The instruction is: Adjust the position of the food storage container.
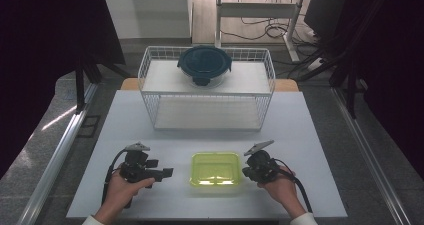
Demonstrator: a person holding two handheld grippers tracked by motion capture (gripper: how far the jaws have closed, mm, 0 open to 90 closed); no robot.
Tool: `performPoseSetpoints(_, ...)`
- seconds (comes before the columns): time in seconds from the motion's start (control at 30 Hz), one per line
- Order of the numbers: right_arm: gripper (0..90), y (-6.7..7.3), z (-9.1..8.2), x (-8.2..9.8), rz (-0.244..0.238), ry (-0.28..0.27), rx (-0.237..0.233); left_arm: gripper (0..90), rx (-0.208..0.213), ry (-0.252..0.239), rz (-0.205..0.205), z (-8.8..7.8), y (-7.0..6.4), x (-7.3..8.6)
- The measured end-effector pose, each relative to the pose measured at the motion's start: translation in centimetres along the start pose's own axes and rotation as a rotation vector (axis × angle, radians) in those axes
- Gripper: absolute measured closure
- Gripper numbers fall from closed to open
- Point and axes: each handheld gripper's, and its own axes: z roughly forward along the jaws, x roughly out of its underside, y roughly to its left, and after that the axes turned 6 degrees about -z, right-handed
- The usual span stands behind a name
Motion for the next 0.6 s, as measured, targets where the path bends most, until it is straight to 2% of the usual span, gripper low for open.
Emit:
performPoseSetpoints(0.2, 89.2, 0.6, 0.6, -1.0, -0.012, -0.004, -0.001, 23.6, 0.0, 0.001, 0.0, 0.0, 0.0, 0.0)
performPoseSetpoints(0.37, 89.2, 0.7, 0.8, -1.0, -0.018, -0.01, 0.001, 23.6, 0.0, -0.001, -0.002, 0.0, 0.0, 0.0)
performPoseSetpoints(0.47, 89.2, 0.5, 0.3, -0.9, -0.001, -0.028, 0.009, 23.6, -0.012, -0.002, 0.003, 0.1, -0.1, 0.1)
performPoseSetpoints(0.6, 89.2, -0.4, -1.3, -0.2, 0.035, -0.084, 0.034, 23.5, -0.013, -0.007, 0.001, 0.0, -0.2, 0.0)
